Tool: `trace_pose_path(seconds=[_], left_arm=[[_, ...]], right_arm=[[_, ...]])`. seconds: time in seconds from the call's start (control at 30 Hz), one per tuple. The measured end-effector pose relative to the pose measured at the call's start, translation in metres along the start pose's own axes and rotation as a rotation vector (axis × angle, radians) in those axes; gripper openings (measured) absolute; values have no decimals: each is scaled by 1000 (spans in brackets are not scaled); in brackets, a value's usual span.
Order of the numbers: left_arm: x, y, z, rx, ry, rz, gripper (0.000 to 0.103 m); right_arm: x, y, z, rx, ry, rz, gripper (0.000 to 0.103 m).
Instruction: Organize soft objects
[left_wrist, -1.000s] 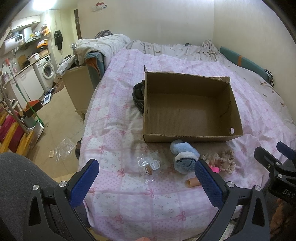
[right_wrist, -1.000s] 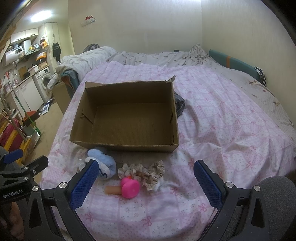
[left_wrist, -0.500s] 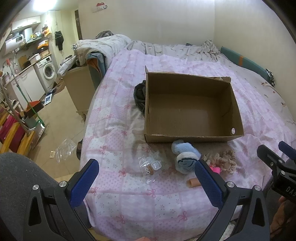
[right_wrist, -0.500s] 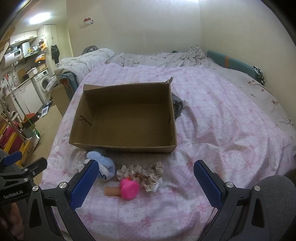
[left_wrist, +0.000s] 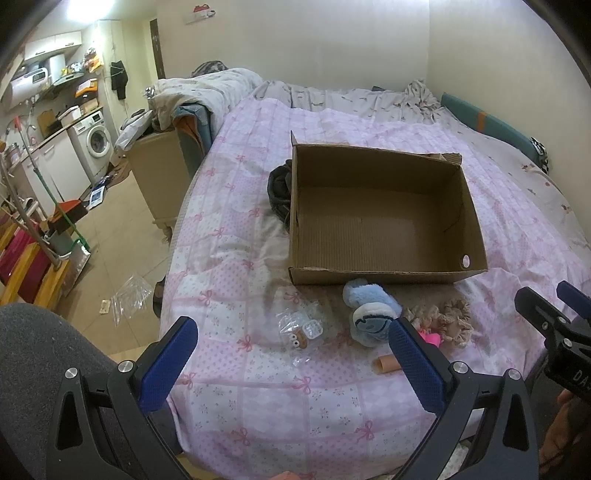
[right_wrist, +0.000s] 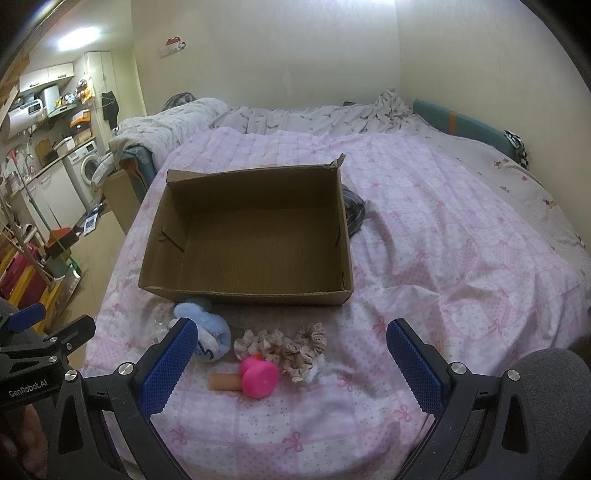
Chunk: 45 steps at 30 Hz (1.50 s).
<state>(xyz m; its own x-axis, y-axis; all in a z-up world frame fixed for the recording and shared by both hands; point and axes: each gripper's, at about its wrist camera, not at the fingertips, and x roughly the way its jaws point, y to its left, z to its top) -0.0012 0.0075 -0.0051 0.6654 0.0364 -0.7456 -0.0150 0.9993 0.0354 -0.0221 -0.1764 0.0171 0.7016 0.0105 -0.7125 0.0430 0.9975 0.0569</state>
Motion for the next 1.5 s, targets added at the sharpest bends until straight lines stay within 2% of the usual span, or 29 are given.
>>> trace_pose_path(seconds=[0.83, 0.97, 1.13, 1.5], left_arm=[[0, 0, 0, 0, 1, 0, 103], [0, 2, 4, -14, 19, -10, 103], [2, 3, 13, -21, 45, 5, 103], [24, 13, 38, -55, 136, -6, 103]], right_arm=[[0, -1, 0, 2, -1, 2, 103], [-2, -1, 2, -3, -6, -3, 103], [-2, -2, 16, 13, 8, 32, 103], [5, -9, 43, 35, 32, 67, 103]])
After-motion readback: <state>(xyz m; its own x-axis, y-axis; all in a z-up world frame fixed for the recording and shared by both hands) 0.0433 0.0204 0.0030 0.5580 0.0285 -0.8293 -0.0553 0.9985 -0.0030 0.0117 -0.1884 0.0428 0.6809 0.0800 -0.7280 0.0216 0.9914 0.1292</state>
